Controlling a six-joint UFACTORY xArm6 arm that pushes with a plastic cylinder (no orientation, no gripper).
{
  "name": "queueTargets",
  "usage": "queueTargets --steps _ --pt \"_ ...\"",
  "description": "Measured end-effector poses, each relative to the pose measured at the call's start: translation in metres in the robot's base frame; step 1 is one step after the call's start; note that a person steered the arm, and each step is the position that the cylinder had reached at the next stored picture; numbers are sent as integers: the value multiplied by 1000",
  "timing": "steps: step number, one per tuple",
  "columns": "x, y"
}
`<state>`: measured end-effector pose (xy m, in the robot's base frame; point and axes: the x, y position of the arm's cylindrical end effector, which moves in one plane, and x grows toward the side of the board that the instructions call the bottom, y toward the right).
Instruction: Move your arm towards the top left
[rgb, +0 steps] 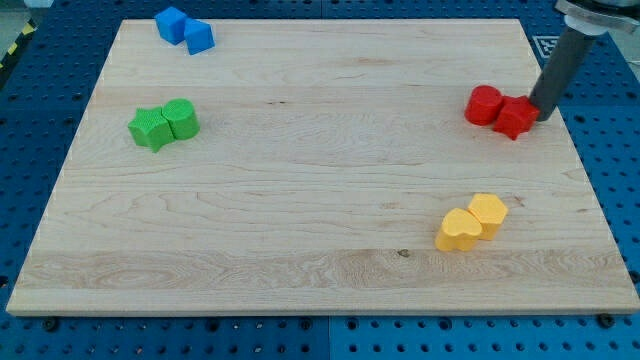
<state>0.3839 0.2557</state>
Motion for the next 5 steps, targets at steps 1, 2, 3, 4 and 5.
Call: queueTargets --steps 1,2,3,4,5 --pt "-1 -25" --pt "-23 -30" --pt "-93 -41" --pt "-142 -79" --pt "-180 -124"
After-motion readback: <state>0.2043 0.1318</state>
